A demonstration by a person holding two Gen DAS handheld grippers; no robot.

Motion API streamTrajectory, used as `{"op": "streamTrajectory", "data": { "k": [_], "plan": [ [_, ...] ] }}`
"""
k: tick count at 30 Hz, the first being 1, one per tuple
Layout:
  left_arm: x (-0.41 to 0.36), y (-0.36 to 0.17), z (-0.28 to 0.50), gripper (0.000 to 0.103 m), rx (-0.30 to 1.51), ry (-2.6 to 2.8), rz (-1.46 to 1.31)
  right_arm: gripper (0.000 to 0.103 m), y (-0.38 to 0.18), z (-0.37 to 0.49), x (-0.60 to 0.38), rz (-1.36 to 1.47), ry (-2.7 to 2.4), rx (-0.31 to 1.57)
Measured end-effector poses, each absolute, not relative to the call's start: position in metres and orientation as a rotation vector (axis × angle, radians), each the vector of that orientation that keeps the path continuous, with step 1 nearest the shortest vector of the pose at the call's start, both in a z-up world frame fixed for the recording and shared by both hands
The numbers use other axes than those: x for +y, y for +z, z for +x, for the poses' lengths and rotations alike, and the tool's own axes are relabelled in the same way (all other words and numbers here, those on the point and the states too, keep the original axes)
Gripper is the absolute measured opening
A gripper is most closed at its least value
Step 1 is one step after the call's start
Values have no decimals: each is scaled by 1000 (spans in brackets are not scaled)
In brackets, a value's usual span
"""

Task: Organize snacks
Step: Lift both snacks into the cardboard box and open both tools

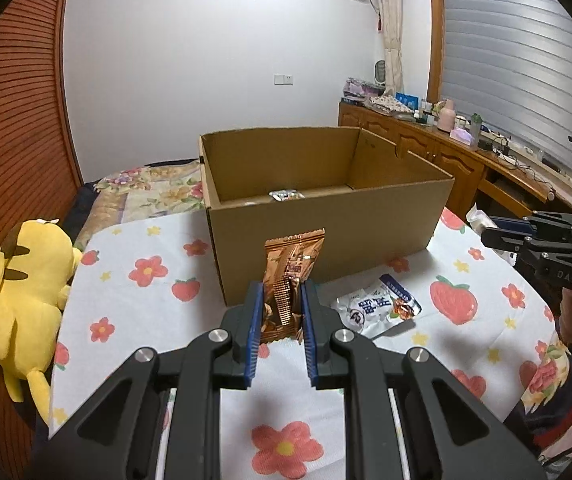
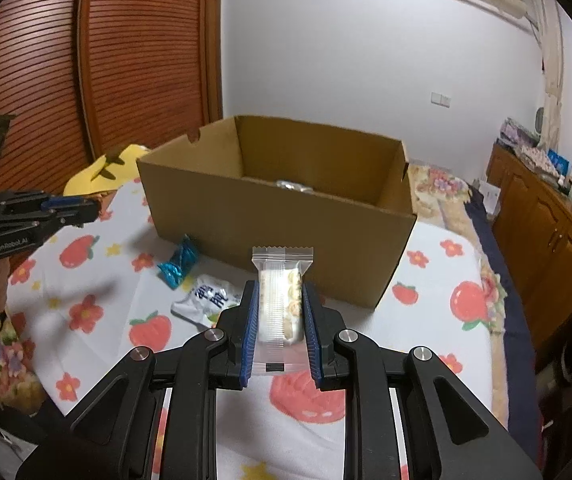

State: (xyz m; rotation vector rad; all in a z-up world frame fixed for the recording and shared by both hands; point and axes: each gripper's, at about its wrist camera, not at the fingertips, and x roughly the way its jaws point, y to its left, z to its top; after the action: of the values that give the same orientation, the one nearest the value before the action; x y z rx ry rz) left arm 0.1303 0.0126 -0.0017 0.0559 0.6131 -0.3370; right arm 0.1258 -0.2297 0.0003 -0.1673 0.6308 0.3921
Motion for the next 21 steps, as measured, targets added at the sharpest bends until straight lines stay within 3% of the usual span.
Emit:
{"op": "streamTrajectory", "data": {
  "k": [21],
  "plan": [
    [2, 23, 180, 16, 540, -344, 52, 19, 26, 163, -227, -142, 409, 554]
  ]
}}
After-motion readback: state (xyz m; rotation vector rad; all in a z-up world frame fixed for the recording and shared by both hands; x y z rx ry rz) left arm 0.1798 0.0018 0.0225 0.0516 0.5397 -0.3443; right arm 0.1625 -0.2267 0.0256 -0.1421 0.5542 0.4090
